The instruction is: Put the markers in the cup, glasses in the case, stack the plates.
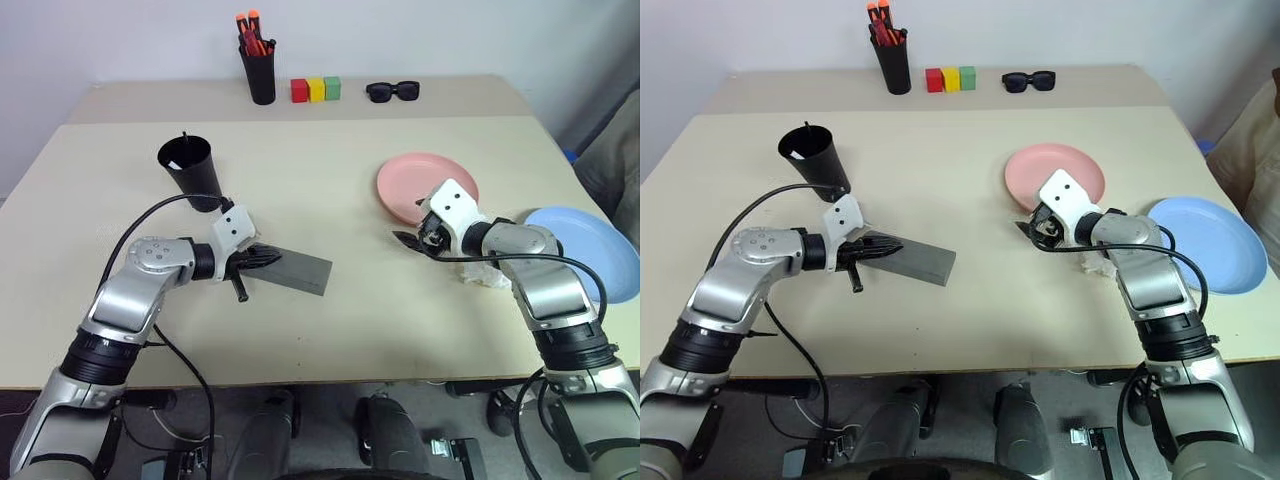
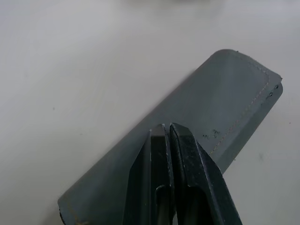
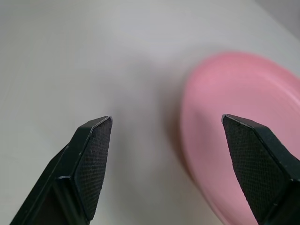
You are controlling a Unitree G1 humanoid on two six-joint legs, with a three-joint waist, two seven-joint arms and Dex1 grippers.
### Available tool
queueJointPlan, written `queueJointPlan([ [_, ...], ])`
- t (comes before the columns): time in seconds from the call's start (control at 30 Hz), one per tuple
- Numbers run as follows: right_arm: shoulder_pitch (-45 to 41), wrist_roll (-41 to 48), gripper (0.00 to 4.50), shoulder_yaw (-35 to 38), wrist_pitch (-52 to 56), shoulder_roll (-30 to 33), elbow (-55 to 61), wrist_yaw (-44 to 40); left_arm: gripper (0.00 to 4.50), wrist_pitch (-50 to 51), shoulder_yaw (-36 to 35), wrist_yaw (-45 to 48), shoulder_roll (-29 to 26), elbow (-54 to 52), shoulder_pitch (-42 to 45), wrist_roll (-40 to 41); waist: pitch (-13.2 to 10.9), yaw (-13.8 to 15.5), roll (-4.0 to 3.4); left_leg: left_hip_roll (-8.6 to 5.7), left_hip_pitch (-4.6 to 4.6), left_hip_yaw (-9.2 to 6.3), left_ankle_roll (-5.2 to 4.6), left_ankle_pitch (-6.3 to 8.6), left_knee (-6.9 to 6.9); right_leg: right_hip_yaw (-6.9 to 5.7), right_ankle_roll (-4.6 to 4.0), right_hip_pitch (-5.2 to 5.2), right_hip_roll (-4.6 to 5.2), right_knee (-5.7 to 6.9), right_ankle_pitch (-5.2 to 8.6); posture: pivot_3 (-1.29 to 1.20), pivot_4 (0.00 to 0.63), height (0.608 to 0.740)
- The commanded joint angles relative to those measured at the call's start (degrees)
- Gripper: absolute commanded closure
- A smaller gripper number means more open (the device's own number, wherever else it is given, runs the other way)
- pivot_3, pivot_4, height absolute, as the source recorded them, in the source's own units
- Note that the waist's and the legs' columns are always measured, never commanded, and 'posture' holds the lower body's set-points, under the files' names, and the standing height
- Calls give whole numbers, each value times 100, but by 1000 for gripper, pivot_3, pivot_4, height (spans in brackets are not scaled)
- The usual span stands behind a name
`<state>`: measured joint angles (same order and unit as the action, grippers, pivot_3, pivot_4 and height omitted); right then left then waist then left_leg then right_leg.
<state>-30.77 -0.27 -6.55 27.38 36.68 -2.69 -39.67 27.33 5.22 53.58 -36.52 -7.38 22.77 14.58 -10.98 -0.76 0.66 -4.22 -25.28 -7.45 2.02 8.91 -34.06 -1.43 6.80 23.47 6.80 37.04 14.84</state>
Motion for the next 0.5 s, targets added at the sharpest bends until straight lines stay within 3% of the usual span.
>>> queueJointPlan([
  [0.03,-208,-466,689,-226,-368,81,-378,201,4401,-408,-644,-172,296,-546,-158,563,0,3,1,0,-2,-1,0,0,0,-2,0,0,0,0,0,0,150,740],
  [0.27,-558,-1069,689,-595,-1215,-115,-1529,686,4401,-310,-869,-104,318,-1423,-900,1155,4,-22,-5,1,6,20,0,-1,-1,4,0,-4,-1,2,-1,0,150,740],
  [0.37,-632,-1203,2022,-665,-1534,-157,-1726,742,4477,-202,-884,-246,331,-1718,-1157,1281,4,-21,-5,1,8,25,0,-1,-1,4,-1,-7,-2,2,0,0,150,740],
  [0.5,-609,-1225,4195,-600,-1669,-173,-1696,697,4477,-112,-846,-388,342,-1980,-1370,1406,3,-2,-6,-1,7,27,0,-1,-3,7,-1,-7,-1,1,0,0,150,740],
])
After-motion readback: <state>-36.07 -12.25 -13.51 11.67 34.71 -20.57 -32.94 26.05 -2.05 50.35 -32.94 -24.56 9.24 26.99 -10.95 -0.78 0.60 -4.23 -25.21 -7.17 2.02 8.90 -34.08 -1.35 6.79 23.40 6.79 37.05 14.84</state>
